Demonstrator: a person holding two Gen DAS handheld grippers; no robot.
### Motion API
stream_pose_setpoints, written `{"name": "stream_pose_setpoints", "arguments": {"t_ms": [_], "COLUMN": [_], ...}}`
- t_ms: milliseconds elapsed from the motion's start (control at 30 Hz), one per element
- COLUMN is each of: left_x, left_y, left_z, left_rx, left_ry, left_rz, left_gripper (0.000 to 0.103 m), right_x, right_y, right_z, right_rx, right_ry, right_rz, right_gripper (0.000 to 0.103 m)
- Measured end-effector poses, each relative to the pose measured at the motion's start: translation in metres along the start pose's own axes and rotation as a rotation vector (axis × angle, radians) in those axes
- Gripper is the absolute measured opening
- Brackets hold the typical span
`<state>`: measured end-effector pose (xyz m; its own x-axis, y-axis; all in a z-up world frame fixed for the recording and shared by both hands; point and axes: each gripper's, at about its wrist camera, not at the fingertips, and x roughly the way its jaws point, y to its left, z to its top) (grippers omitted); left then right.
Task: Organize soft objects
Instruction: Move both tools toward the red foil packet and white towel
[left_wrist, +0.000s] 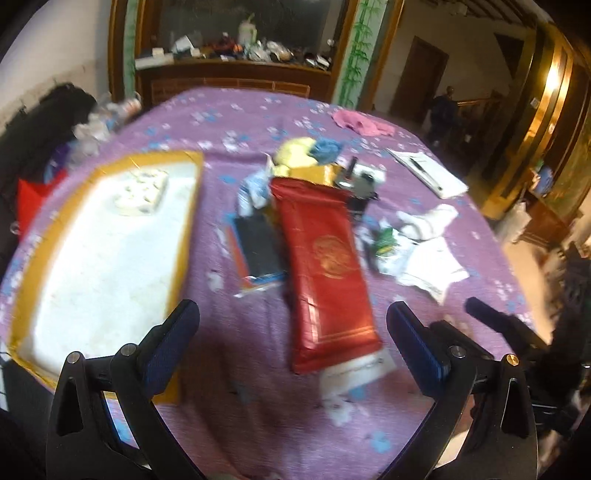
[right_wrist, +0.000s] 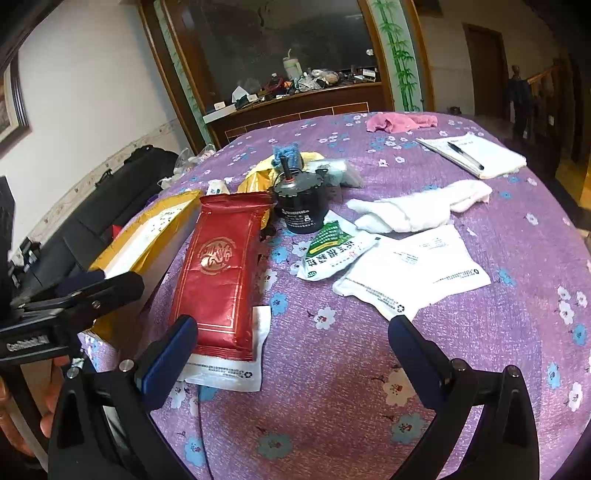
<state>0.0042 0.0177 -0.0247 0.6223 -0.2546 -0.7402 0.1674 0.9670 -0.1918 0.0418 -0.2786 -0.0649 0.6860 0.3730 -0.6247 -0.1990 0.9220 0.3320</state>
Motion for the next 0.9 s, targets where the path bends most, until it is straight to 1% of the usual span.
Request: {"name": "stream_pose_setpoints", "arguments": {"t_ms": [167, 267, 400, 567, 667, 900], "left_x": [0.005, 0.007, 0.010, 0.006, 0.007, 0.010], "left_y": [-0.009, -0.008, -0.004, -0.009, -0.010, -0.011], "left_z": [0.004, 0.005, 0.004, 0.003, 0.002, -0.002], "left_rx": [0.054, 0.056, 0.047, 0.067, 0.067, 0.088], "left_ry": [0.006, -0.005, 0.011, -0.008, 0.003, -0.001], "left_rz": [0.039, 0.066, 0.064, 0.072, 0.067, 0.101], "left_gripper": [0.102, 0.102, 0.102, 0.102, 0.102, 0.102], "right_x": [0.000, 0.000, -0.002, -0.002, -0.001, 0.000], "right_y": [-0.010, -0.014, -0.015, -0.015, -0.017, -0.025], "right_z": [-0.001, -0.001, 0.000, 0.001, 0.001, -0.001], "right_rx": [0.029, 0.045, 0.051, 0.042, 0.053, 0.088], "right_ry": [-0.007, -0.018, -0.025, -0.030, -0.026, -0.017], "right_rz": [0.019, 0.045, 0.060, 0.054, 0.057, 0.055], "right_gripper": [0.103, 0.103, 0.103, 0.103, 0.103, 0.103]}}
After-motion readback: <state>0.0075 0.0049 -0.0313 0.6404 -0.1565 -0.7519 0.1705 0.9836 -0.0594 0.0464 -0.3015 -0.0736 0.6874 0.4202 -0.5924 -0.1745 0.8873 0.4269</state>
